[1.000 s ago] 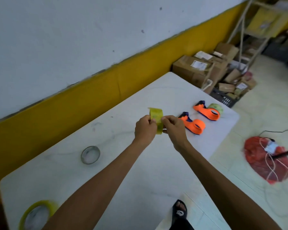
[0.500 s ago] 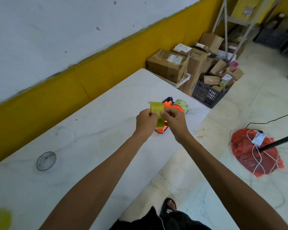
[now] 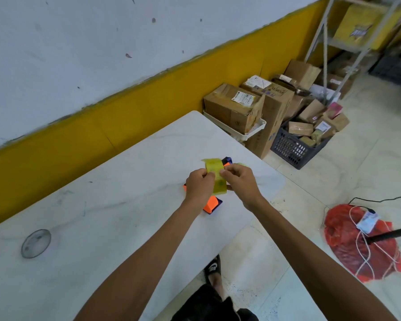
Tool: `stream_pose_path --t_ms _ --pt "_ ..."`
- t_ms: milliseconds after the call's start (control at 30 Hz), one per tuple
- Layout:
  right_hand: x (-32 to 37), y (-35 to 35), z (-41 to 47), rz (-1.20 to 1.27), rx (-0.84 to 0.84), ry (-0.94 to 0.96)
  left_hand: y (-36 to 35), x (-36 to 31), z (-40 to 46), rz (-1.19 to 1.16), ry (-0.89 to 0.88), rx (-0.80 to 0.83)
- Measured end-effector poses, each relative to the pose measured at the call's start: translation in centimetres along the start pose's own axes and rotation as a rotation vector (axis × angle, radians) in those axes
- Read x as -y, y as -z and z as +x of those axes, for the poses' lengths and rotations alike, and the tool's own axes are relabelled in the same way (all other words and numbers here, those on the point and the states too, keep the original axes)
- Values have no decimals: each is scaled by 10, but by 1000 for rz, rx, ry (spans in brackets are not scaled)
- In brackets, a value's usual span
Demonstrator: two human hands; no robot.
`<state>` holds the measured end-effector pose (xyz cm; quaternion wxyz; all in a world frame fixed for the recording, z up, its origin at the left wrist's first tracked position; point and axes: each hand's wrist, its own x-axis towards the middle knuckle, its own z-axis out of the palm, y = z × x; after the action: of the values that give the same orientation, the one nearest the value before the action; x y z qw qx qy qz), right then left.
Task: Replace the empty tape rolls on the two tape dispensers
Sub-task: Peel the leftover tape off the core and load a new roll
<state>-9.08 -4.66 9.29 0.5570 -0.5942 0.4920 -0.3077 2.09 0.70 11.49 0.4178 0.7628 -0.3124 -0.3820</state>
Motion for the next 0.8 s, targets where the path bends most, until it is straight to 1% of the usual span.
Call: stream_pose_path --t_ms 200,300,533,667,800 --pt "-9 2 56 -98 50 -53 -18 2 50 -103 110 -13" --pt "-18 6 77 -140 68 -118 -30 9 69 -117 153 -2" --pt "-36 0 105 -167 205 -200 -37 24 88 -155 271 -24" --pt "-49 -1 115 -249 256 -233 -48 36 93 -193 355 -64" --pt "-54 5 124 -317 316 -215 -57 34 92 -195 363 -136"
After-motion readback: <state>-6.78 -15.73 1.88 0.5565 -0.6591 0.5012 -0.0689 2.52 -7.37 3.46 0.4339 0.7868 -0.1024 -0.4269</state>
